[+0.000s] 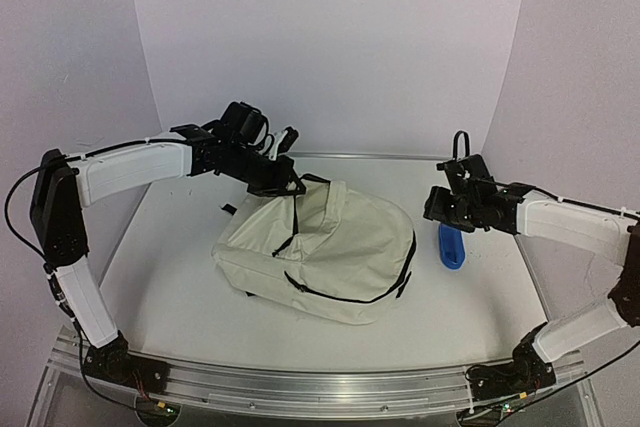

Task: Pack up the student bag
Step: Place the stationery in the student bag, then pick up the personal item from the center of the board.

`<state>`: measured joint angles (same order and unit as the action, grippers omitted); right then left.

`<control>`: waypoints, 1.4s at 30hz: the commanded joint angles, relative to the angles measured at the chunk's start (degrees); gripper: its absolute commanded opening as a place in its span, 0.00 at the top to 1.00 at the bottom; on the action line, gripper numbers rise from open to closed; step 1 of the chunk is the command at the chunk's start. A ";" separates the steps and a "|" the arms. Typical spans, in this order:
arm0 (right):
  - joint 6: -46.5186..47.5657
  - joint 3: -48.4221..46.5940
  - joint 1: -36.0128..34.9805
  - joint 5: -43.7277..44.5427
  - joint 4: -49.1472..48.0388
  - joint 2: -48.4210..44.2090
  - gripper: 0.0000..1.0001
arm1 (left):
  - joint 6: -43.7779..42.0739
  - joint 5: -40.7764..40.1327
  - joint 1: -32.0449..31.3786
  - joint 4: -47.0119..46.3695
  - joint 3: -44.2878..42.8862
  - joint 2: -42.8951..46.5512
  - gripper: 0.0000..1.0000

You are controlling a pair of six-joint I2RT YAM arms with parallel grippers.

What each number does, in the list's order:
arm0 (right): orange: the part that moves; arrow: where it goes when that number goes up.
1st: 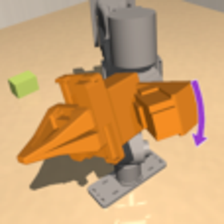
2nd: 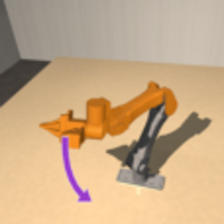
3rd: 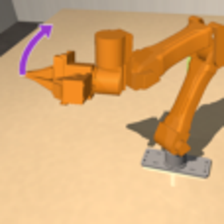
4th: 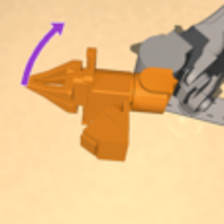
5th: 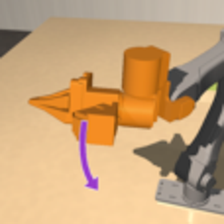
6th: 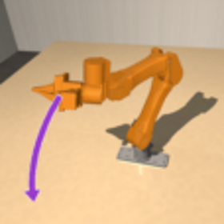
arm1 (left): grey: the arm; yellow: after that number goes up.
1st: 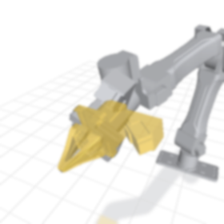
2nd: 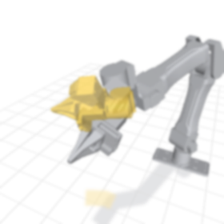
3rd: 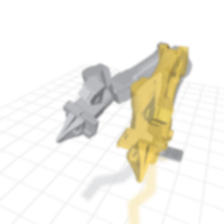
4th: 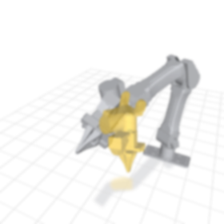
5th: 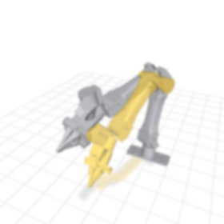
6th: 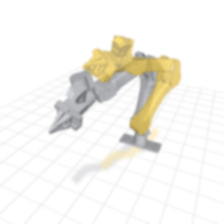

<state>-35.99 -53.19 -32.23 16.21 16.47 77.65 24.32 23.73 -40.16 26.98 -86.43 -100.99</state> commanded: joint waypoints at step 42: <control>4.41 5.78 15.17 -11.75 -1.73 15.42 0.45 | -2.09 -1.09 0.95 1.12 -4.88 0.05 1.00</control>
<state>-32.53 -48.64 -17.28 3.97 13.58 97.06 22.81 22.74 -40.12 29.69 -87.70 -101.10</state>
